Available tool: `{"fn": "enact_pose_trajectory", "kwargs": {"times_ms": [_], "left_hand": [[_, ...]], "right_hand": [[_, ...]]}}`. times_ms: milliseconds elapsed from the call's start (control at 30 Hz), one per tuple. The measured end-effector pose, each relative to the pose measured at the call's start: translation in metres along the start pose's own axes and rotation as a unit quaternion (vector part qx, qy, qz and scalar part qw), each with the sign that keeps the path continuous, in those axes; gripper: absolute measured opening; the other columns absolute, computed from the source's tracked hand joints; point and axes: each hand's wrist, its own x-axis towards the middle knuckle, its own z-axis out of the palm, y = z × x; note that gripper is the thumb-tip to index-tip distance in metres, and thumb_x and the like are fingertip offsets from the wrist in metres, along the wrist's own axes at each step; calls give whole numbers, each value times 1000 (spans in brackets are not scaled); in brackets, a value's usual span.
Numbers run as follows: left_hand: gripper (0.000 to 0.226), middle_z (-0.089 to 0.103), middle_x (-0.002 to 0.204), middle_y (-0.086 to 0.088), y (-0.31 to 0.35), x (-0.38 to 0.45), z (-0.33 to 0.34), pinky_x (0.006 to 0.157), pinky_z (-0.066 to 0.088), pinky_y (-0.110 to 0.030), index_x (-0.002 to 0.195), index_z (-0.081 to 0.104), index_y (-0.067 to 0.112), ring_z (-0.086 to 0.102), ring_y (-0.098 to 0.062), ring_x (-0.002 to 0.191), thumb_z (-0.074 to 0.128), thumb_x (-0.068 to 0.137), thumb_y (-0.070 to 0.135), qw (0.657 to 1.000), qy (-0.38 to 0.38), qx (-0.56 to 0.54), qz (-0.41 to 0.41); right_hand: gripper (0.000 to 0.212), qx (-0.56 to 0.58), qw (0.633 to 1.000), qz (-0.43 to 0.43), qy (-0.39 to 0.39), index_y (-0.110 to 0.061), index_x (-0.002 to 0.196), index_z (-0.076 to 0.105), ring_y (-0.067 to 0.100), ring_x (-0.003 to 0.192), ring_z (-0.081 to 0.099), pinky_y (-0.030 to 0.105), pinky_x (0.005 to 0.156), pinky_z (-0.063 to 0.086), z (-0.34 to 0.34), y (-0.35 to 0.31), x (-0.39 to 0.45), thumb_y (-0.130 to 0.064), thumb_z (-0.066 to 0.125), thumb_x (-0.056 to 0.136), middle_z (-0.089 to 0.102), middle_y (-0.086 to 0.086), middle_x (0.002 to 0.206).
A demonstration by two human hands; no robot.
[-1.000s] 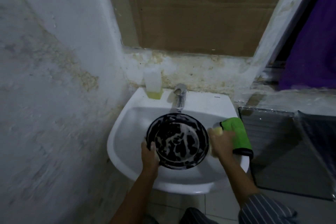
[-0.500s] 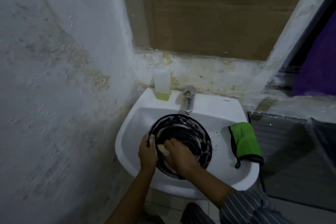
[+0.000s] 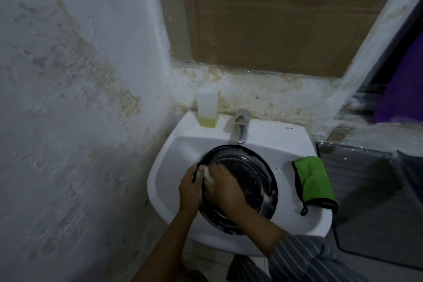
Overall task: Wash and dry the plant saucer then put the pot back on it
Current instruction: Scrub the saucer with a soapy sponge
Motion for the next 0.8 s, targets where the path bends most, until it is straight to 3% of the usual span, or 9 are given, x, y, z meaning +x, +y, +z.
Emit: {"fn": "enact_pose_trajectory", "kwargs": {"times_ms": [100,167,300,367,467,567,667,733,800], "left_hand": [[30,69,104,-11,-4,8,-9,90,53,-41,108,67,6,64,-26,98,48,96,26,1000,23,-13,-1],[28,69,98,-10,-7,9,-11,82,53,-36,104,67,8,63,-25,93,47,96,26,999,33,-8,4],[26,68,88,-8,-12,2,-6,70,47,-25,94,67,5,62,-22,85,47,96,23,1000,15,13,24],[26,68,86,-9,-11,-4,7,69,46,-24,91,67,4,62,-20,82,48,96,21,999,-7,34,37],[24,67,90,-1,-3,-2,22,68,42,-20,96,68,6,58,-13,82,48,97,19,997,-14,60,53],[26,65,94,-2,0,12,13,75,41,-21,99,68,4,58,-15,85,45,98,15,995,15,82,54],[29,66,87,-7,-4,17,5,68,41,-24,90,66,2,59,-18,80,43,99,17,995,38,80,48],[30,66,86,-9,-8,13,6,66,43,-25,90,66,2,60,-20,79,43,99,19,996,37,75,38],[30,67,85,-13,-12,9,5,66,45,-28,89,67,0,60,-22,77,44,98,17,996,30,74,30]], "right_hand": [[38,41,996,-34,-69,-8,120,53,27,105,54,24,76,37,7,4,-41,-27,56,87,53,12,117],[46,-6,996,-30,-87,-15,131,46,27,108,52,27,78,41,1,28,-57,-28,53,88,48,9,123],[35,-71,989,125,-19,-10,124,46,32,104,52,34,76,45,-30,81,-35,-22,50,91,47,15,121],[32,-69,986,147,39,-7,123,46,32,106,49,36,83,41,-33,77,-10,-19,48,93,47,17,122],[31,-26,995,63,72,-7,123,49,31,114,45,33,95,33,-13,40,11,-19,43,94,48,16,124],[34,1,999,-31,8,-4,124,51,32,122,47,38,101,37,6,13,-10,-13,44,92,50,17,130],[33,34,989,-140,-45,4,114,59,36,115,58,43,96,47,10,18,-43,-2,52,83,58,23,123],[29,34,991,-123,-33,1,113,59,32,110,59,35,92,48,1,34,-40,-2,51,86,59,20,120],[27,20,999,-32,5,-4,118,54,26,115,51,30,93,39,-11,59,-27,-10,43,93,53,17,124]]}}
